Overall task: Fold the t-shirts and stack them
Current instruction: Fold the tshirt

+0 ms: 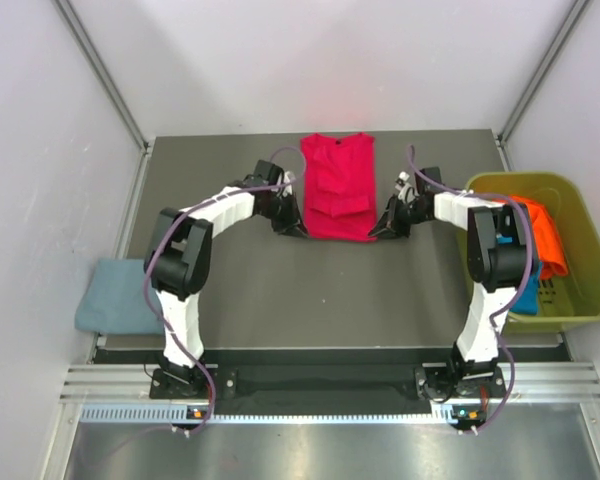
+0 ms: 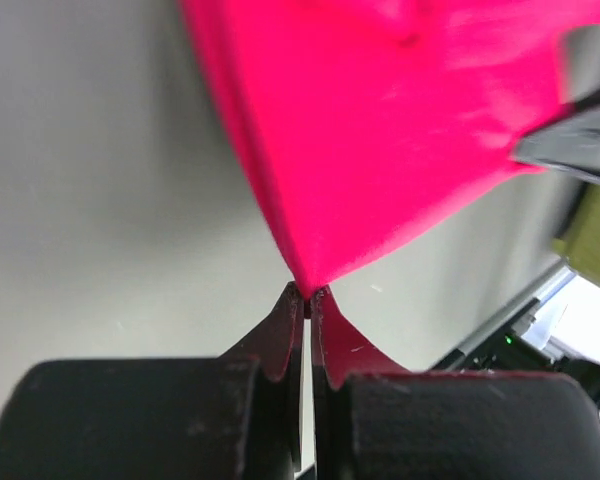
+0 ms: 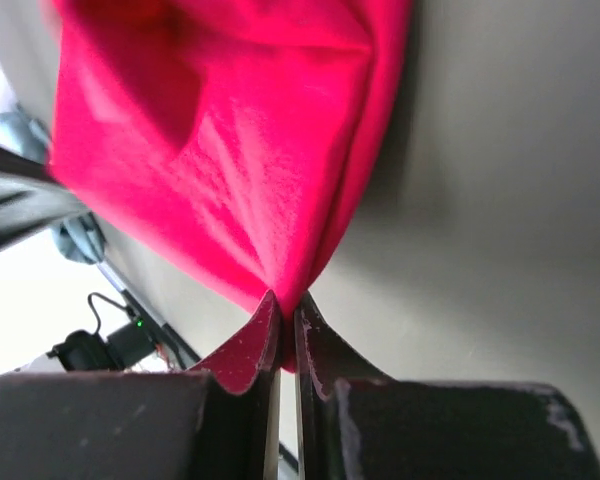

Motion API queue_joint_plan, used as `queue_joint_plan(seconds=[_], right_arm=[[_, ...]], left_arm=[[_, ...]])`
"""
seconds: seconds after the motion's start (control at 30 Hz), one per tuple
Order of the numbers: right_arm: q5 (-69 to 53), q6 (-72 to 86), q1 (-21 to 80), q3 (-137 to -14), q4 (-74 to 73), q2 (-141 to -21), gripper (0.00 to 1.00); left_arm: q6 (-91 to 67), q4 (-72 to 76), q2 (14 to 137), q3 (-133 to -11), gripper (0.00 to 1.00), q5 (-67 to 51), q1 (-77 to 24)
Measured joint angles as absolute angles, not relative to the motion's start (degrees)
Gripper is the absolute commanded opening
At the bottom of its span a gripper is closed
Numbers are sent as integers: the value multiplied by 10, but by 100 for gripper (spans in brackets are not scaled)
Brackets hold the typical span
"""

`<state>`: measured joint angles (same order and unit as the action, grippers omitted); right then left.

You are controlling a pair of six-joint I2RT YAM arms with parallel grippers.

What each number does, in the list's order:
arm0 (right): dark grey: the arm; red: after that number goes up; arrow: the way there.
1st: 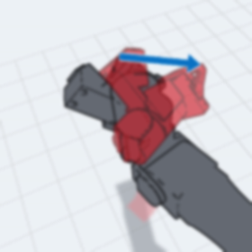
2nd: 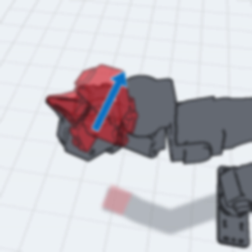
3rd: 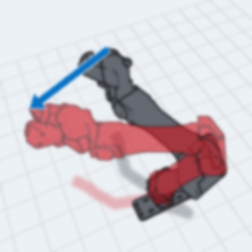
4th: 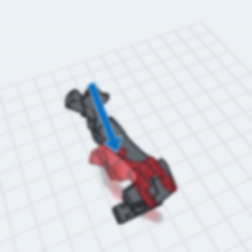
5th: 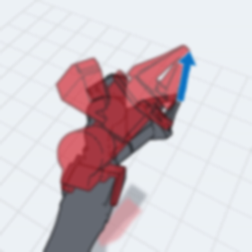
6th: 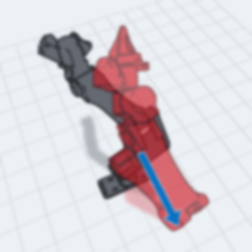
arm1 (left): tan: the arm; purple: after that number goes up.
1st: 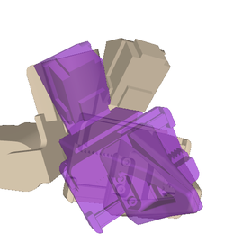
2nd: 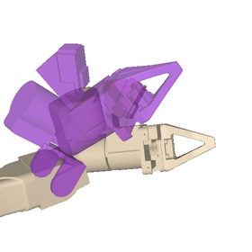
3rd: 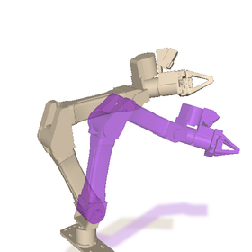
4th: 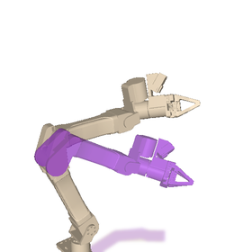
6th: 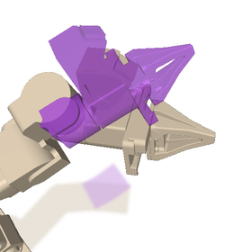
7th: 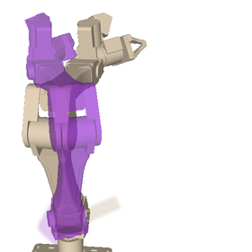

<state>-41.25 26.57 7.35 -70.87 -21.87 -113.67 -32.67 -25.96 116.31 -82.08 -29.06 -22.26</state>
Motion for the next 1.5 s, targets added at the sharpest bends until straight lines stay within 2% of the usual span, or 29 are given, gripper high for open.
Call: queue_joint_plan(seconds=[0.43,0.77,0.93,1.1,1.33,1.5], right_arm=[[-422,256,81,-637,-251,-887,0],[-425,236,88,-610,-284,-794,0],[-429,230,90,-595,-284,-820,0],[-432,228,93,-655,-284,-907,0],[-417,220,93,-829,-260,-1033,0],[-406,211,92,-891,-248,-1089,0]], left_arm=[[-253,-299,888,-767,0,-284,-247],[-217,-336,788,-703,0,-281,-258],[-219,-337,791,-675,0,-277,-253],[-221,-317,825,-678,0,-272,-235],[-202,-293,936,-785,0,-241,-213],[-185,-281,1016,-870,0,-209,-205]])
